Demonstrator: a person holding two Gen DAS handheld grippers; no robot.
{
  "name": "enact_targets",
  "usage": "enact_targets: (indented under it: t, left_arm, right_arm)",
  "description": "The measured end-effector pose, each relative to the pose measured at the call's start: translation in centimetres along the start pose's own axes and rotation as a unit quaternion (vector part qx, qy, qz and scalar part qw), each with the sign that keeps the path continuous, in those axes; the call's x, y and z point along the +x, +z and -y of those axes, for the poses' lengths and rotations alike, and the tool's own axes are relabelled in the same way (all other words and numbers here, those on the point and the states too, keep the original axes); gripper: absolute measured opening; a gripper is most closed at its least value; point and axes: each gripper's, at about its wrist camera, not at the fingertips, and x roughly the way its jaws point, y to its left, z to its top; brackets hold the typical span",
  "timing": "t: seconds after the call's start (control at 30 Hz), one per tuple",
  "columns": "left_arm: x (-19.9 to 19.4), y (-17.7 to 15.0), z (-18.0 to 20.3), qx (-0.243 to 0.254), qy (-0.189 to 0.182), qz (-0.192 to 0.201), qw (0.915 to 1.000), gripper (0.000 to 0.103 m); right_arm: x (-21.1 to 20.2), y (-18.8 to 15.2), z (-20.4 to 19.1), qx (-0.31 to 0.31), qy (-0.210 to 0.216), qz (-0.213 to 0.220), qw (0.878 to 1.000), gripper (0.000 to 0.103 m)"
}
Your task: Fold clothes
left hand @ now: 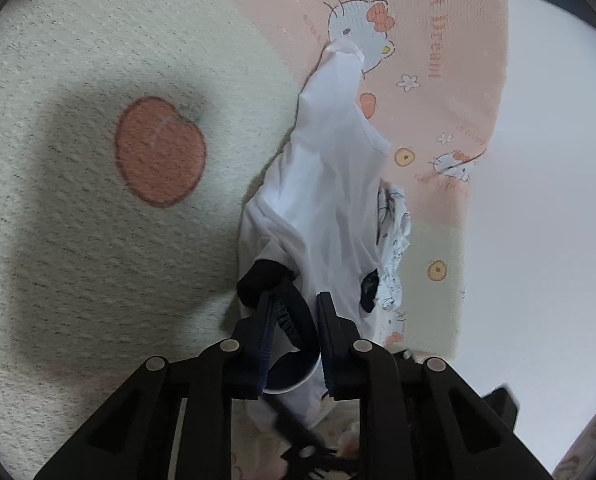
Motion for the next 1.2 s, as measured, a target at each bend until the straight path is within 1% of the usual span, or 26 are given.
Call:
enact_targets:
  t: [0.1, 0.17, 0.23, 0.37, 0.43, 0.53, 0.6, 0.63, 0.67, 0.7, 0.73, 0.8, 0.87, 0.93, 1.07, 1.2]
  left_arm:
    - [0.0, 0.4, 0.3, -0.002, -0.011, -0.007, 0.9999, 0.018]
    - [0.2, 0.6, 0.6, 0.000, -0.018, -0.014, 0.9997, 0.018]
    - [0.4, 0.8, 0.9, 0.005, -0.011, -0.021, 0.9997, 0.018]
    - [0.7, 0.9, 0.8, 0.006, 0.003, -0.032, 0.9995, 0.018]
    - [0.6, 0.9, 0.6, 0.003, -0.005, -0.034, 0.9994, 0.018]
    - [0.6, 0.7, 0.7, 0.008, -0.008, -0.034, 0.9994, 0.018]
    - [0.6, 0.6, 0.7, 0.010, -0.007, -0.036, 0.9993, 0.018]
    - [0.6, 0.6, 0.6, 0.009, -0.009, -0.037, 0.9992, 0.018]
    - [0.6, 0.6, 0.6, 0.009, -0.010, -0.039, 0.9992, 0.018]
    - [0.6, 0.6, 0.6, 0.007, -0.013, -0.039, 0.9991, 0.018]
    - [0.5, 0.6, 0.6, 0.006, -0.017, -0.039, 0.9991, 0.018]
    - [0.4, 0.7, 0.8, 0.008, -0.022, -0.037, 0.9990, 0.018]
    - [0.2, 0.8, 1.3, 0.020, -0.022, -0.034, 0.9990, 0.018]
    - [0.1, 0.9, 2.2, 0.039, -0.016, -0.031, 0.9986, 0.018]
    - [0.6, 1.5, 3.6, 0.064, -0.004, -0.040, 0.9971, 0.018]
    - [1.3, 2.0, 5.4, 0.091, 0.005, -0.045, 0.9948, 0.018]
  right_arm:
    - [0.2, 0.0, -1.0, -0.025, -0.011, 0.003, 1.000, 0.061]
    - [0.4, 0.3, -1.3, -0.029, -0.009, 0.009, 1.000, 0.061]
    - [0.6, 0.5, -1.4, -0.028, -0.014, 0.016, 0.999, 0.061]
    - [1.6, 1.2, -1.6, -0.031, -0.046, 0.018, 0.998, 0.061]
    - [2.1, 1.5, -1.4, -0.022, -0.046, 0.023, 0.998, 0.061]
    - [3.0, 1.8, -0.9, 0.010, -0.029, 0.009, 0.999, 0.059]
    - [3.2, 1.9, -0.5, 0.029, -0.020, 0.007, 0.999, 0.044]
    - [3.3, 2.0, -0.2, 0.038, -0.014, 0.005, 0.999, 0.040]
    - [3.4, 2.0, 0.0, 0.047, -0.009, 0.003, 0.999, 0.030]
    - [3.3, 2.1, 0.2, 0.050, -0.010, 0.008, 0.999, 0.023]
    - [3.2, 2.1, 0.6, 0.057, -0.016, 0.012, 0.998, 0.019]
    - [3.1, 2.2, 1.4, 0.077, -0.005, 0.011, 0.997, 0.011]
    - [2.7, 2.2, 2.5, 0.100, 0.008, 0.016, 0.995, 0.010]
    - [2.2, 2.2, 3.6, 0.121, 0.019, 0.023, 0.992, 0.008]
    - [1.9, 1.9, 5.5, 0.153, 0.013, 0.026, 0.988, 0.008]
    - [2.0, 1.2, 7.9, 0.206, 0.026, 0.023, 0.978, 0.008]
